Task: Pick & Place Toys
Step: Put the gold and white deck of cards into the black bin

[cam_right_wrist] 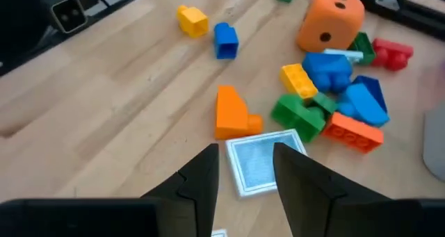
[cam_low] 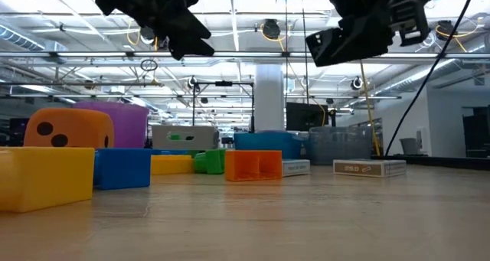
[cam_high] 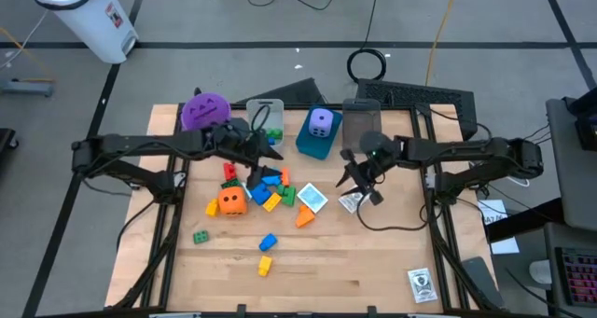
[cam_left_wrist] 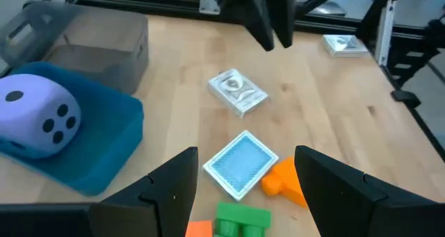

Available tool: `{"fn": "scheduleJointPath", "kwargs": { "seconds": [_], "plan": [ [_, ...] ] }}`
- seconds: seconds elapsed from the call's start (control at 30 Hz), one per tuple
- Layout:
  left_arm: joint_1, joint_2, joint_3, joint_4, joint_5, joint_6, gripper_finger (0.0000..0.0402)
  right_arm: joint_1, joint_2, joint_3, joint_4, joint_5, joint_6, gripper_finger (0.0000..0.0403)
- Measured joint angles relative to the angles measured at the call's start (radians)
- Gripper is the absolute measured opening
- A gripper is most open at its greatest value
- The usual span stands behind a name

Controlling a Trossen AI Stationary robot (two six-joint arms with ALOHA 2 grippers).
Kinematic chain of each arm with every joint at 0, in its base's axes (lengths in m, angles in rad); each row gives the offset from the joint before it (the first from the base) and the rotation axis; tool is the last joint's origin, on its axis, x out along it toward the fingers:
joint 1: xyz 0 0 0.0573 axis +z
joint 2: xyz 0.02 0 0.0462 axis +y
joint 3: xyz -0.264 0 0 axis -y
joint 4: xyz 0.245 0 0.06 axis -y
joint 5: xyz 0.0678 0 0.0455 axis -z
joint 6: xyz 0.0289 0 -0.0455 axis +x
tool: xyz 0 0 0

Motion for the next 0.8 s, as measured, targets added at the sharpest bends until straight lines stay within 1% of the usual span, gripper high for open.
{"fn": "scheduleJointPath", "kwargs": {
  "seconds": [0.1,0.23,0.4,0.53,0.7,0.8],
  "plan": [
    [-0.01,0.01,0.0,0.024,-0.021,-0.005,0.0243,0.023,0.0,0.026,-0.049,0.071,0.047,0.013],
    [-0.023,0.036,0.0,0.078,-0.024,-0.016,0.0243,0.039,0.0,0.06,-0.132,0.139,0.052,0.0142],
    [-0.026,0.069,0.0,0.144,-0.024,-0.028,0.0243,0.04,0.0,0.1,-0.227,0.151,0.056,0.016],
    [-0.026,0.08,-0.001,0.167,-0.025,-0.036,0.0243,0.044,0.0,0.134,-0.308,0.162,0.054,0.0175],
    [-0.025,0.081,-0.001,0.189,-0.025,-0.039,0.0243,0.044,0.0,0.153,-0.366,0.172,0.056,0.0214],
    [-0.025,0.081,-0.001,0.208,-0.025,-0.039,0.0243,0.051,0.0,0.153,-0.386,0.259,0.047,0.0247]
  ]
}}
